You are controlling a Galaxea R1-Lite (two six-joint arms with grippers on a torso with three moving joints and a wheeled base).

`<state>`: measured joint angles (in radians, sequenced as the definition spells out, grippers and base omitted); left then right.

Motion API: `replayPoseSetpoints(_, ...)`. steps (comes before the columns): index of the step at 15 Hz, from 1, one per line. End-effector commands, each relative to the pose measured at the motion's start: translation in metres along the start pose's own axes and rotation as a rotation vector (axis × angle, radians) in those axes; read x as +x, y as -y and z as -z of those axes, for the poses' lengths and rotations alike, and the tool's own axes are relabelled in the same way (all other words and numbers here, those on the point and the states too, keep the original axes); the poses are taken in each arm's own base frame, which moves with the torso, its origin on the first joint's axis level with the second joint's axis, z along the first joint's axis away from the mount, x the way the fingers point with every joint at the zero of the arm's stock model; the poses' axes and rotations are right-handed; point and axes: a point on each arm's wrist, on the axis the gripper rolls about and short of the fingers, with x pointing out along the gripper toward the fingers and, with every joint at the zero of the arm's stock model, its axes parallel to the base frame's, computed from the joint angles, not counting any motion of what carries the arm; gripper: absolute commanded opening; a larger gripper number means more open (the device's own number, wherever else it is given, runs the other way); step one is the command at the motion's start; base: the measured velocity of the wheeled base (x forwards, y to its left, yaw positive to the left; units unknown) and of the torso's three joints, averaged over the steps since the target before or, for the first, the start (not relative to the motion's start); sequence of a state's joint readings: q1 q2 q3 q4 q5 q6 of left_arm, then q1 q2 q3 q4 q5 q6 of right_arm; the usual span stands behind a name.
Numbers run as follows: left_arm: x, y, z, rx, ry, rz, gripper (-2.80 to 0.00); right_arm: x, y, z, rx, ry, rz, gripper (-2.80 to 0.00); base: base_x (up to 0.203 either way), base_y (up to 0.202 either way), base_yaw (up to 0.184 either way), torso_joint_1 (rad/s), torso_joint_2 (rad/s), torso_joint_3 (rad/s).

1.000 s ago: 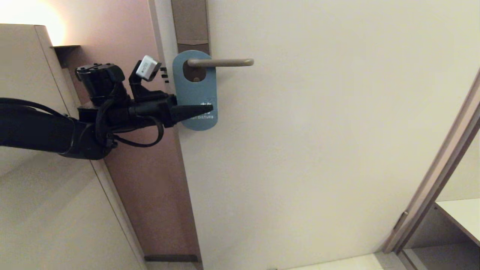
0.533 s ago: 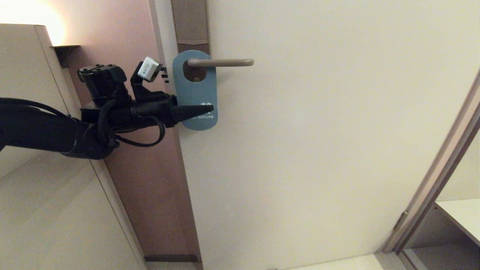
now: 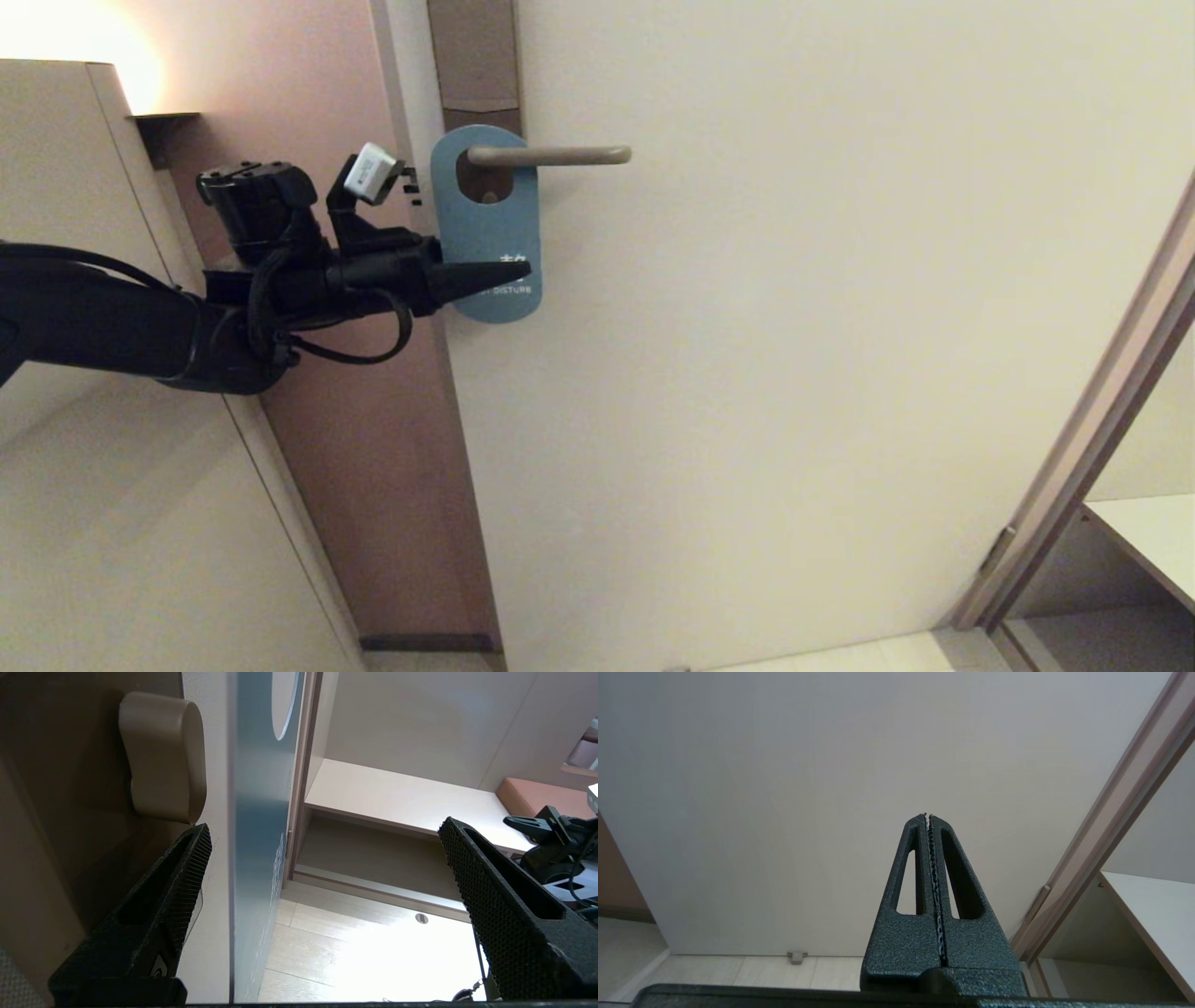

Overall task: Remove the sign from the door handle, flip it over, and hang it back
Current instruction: Take down the sign

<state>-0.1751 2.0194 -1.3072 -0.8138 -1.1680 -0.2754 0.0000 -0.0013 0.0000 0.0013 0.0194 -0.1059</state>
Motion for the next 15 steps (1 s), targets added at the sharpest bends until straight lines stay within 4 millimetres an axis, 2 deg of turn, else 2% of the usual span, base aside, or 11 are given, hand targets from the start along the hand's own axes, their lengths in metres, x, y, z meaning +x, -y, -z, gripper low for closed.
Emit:
replayPoseSetpoints(1,0.001,-0.0029,0.0013,0.001,0.0,0.004,0.0,0.0001,0.0,0.0,-0.001,-0.001,-0.001,-2.8,0.0,0.0,0.0,0.0,0.0,0.0)
replayPoseSetpoints(6,0.0008,-0.0046,0.003,-0.001,-0.001,0.0,0.0,0.0001,0.0,0.0,-0.001,-0.001,-0.001,-2.8,0.0,0.0,0.0,0.0,0.0,0.0)
replayPoseSetpoints(7,0.0009,-0.0049,0.0033,-0.001,-0.001,-0.001,-2.8,0.0001,0.0,0.0,0.0,-0.001,-0.001,-2.8,0.0,0.0,0.0,0.0,0.0,0.0)
replayPoseSetpoints(15,0.0005,-0.0039,0.0024,0.0,0.001,-0.004,-2.8,0.0001,0.0,0.0,-0.001,-0.001,-0.001,-2.8,0.0,0.0,0.0,0.0,0.0,0.0)
